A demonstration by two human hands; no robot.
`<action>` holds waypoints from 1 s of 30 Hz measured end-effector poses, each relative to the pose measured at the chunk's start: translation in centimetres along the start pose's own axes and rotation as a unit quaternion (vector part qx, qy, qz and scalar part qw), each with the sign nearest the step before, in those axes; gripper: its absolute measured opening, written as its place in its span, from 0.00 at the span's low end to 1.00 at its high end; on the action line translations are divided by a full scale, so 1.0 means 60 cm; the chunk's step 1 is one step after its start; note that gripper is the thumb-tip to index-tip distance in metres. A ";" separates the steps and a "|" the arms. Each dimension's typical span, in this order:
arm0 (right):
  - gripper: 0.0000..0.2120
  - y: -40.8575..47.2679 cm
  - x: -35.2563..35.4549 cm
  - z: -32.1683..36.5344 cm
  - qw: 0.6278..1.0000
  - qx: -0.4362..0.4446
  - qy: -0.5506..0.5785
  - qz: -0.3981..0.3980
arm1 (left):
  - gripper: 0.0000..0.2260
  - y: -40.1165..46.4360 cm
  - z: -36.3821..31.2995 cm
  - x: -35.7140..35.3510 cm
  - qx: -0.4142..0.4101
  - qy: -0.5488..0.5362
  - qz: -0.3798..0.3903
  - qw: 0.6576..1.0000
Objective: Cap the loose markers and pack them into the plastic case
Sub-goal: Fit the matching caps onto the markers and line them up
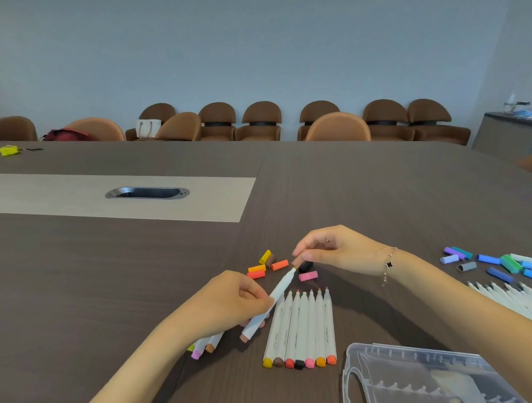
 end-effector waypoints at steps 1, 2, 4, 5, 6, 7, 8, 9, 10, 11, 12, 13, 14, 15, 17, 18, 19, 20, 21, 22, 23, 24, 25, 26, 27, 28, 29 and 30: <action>0.07 0.001 -0.002 -0.002 1.000 -0.001 0.000 -0.002 | 0.04 0.000 0.000 0.000 -0.001 0.002 0.000 1.000; 0.07 0.002 -0.004 -0.004 1.000 -0.001 0.001 -0.004 | 0.04 0.000 0.000 0.000 -0.002 0.002 0.000 1.000; 0.09 0.003 -0.007 -0.005 1.000 -0.002 0.004 -0.011 | 0.04 0.000 0.002 -0.001 -0.002 0.000 0.000 1.000; 0.10 0.002 -0.006 -0.005 1.000 -0.005 0.006 -0.019 | 0.04 0.001 0.002 -0.001 -0.002 0.001 -0.001 1.000; 0.10 0.001 -0.005 -0.006 1.000 -0.007 0.009 -0.026 | 0.04 0.001 0.003 0.000 -0.001 0.002 -0.003 1.000; 0.10 0.000 -0.004 -0.006 0.999 -0.009 0.013 -0.031 | 0.04 0.001 0.003 0.001 0.000 0.002 -0.005 1.000; 0.09 -0.002 -0.004 -0.007 0.999 -0.010 0.018 -0.032 | 0.04 0.001 0.003 0.003 0.002 0.001 -0.006 1.000; 0.09 -0.004 -0.004 -0.007 0.999 -0.012 0.025 -0.030 | 0.05 0.000 0.002 0.004 0.002 0.000 -0.007 1.000; 0.08 -0.006 -0.005 -0.007 0.999 -0.013 0.029 -0.029 | 0.05 -0.001 0.002 0.004 0.002 0.000 -0.008 1.000; 0.08 -0.008 -0.007 -0.006 0.999 -0.012 0.031 -0.027 | 0.05 -0.001 0.002 0.004 0.001 0.002 -0.008 1.000; 0.08 -0.010 -0.008 -0.005 0.999 -0.011 0.031 -0.026 | 0.04 -0.002 0.001 0.003 -0.002 0.006 -0.010 1.000; 0.07 -0.010 -0.011 -0.003 0.999 -0.008 0.034 -0.020 | 0.04 -0.003 -0.001 0.002 -0.006 0.009 -0.013 1.000; 0.07 -0.010 -0.015 0.000 0.999 -0.005 0.046 -0.011 | 0.03 -0.005 -0.003 0.001 -0.011 0.005 -0.014 1.000; 0.07 -0.010 -0.019 0.004 0.998 -0.003 0.063 0.001 | 0.03 -0.006 -0.005 0.000 -0.015 -0.009 -0.010 1.000; 0.07 -0.007 -0.025 0.012 0.996 0.004 0.090 0.018 | 0.05 -0.011 -0.011 -0.004 -0.018 -0.053 0.016 0.998; 0.07 -0.004 -0.027 0.014 0.996 0.007 0.090 0.021 | 0.07 -0.013 -0.013 -0.006 -0.016 -0.072 0.031 0.997; 0.07 -0.002 -0.027 0.016 0.996 0.010 0.087 0.025 | 0.08 -0.016 -0.016 -0.007 -0.010 -0.087 0.043 0.995; 0.07 0.001 -0.028 0.019 0.996 0.013 0.082 0.028 | 0.08 -0.019 -0.019 -0.007 -0.005 -0.100 0.051 0.994; 0.07 0.004 -0.028 0.021 0.996 0.017 0.081 0.032 | 0.08 -0.022 -0.021 -0.006 -0.002 -0.109 0.053 0.993; 0.08 0.007 -0.029 0.024 0.996 0.022 0.081 0.032 | 0.08 -0.024 -0.024 -0.004 0.000 -0.114 0.048 0.992; 0.08 0.010 -0.029 0.028 0.996 0.030 0.081 0.030 | 0.08 -0.026 -0.025 -0.002 -0.001 -0.116 0.041 0.992; 0.08 0.013 -0.029 0.030 0.996 0.037 0.080 0.030 | 0.08 -0.027 -0.027 0.001 -0.002 -0.118 0.034 0.992; 0.08 0.015 -0.030 0.031 0.995 0.041 0.080 0.033 | 0.08 -0.028 -0.027 0.002 0.000 -0.121 0.031 0.992; 0.08 0.015 -0.030 0.031 0.995 0.041 0.080 0.038 | 0.08 -0.029 -0.027 0.000 0.005 -0.127 0.031 0.991; 0.08 0.015 -0.032 0.030 0.995 0.038 0.082 0.044 | 0.07 -0.030 -0.025 -0.002 0.011 -0.132 0.032 0.991; 0.07 0.014 -0.036 0.027 0.995 0.032 0.086 0.050 | 0.07 -0.029 -0.022 -0.003 0.018 -0.132 0.031 0.991; 0.07 0.013 -0.041 0.022 0.994 0.023 0.094 0.052 | 0.08 -0.028 -0.020 -0.005 0.025 -0.124 0.029 0.992; 0.07 0.010 -0.046 0.018 0.994 0.014 0.101 0.050 | 0.08 -0.026 -0.018 -0.006 0.032 -0.114 0.025 0.993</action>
Point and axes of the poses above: each hand's wrist, its own y-axis towards the middle knuckle, its own x-axis out of the back of the hand, z = x × y, the point moved 5 cm from there along y, towards the middle knuckle, and after that the axes turned 6 degrees about x, right-handed, at the moved point
